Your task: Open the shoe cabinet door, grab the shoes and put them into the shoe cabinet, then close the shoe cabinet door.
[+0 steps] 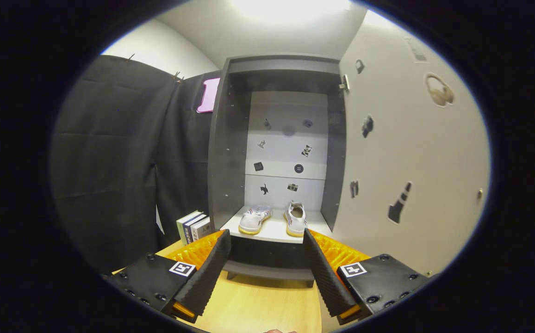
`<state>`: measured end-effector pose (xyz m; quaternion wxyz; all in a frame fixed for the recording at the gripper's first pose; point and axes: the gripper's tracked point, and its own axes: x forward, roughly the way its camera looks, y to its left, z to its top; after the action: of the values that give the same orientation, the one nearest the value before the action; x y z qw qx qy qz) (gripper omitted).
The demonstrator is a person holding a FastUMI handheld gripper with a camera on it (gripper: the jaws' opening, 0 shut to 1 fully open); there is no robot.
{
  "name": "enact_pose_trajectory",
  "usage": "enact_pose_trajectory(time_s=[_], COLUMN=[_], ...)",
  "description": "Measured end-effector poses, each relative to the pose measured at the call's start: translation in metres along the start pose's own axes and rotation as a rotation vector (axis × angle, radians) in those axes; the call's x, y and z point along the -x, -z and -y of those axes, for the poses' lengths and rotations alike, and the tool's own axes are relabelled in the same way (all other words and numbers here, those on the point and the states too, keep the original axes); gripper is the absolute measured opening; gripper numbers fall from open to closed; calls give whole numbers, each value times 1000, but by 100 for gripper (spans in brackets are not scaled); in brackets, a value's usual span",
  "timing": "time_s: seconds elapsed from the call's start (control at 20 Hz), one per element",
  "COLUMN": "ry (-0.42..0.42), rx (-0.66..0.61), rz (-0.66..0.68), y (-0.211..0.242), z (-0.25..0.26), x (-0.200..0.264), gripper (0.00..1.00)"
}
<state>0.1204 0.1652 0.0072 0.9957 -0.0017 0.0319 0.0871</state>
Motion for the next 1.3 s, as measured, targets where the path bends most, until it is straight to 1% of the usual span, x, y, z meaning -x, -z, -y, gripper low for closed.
enact_pose_trajectory(time_s=[0.15, 0.35, 0.4, 0.45, 0.55, 0.6, 0.7, 0.9, 1.05, 1.3], ry=[60, 159, 191, 201, 271, 287, 285, 327, 332, 302], rx=[62, 13, 13, 11, 26, 28, 6, 9, 4, -27], rz=[6, 27, 35, 44, 55, 62, 80, 64, 41, 4], y=[-5, -27, -32, -37, -45, -49, -55, -49, -41, -26], z=[39, 87, 100, 108, 136, 145, 151, 185, 215, 261], x=[44, 106, 121, 135, 159, 170, 184, 182, 167, 122], gripper=[97, 97, 97, 97, 97, 97, 97, 96, 96, 97])
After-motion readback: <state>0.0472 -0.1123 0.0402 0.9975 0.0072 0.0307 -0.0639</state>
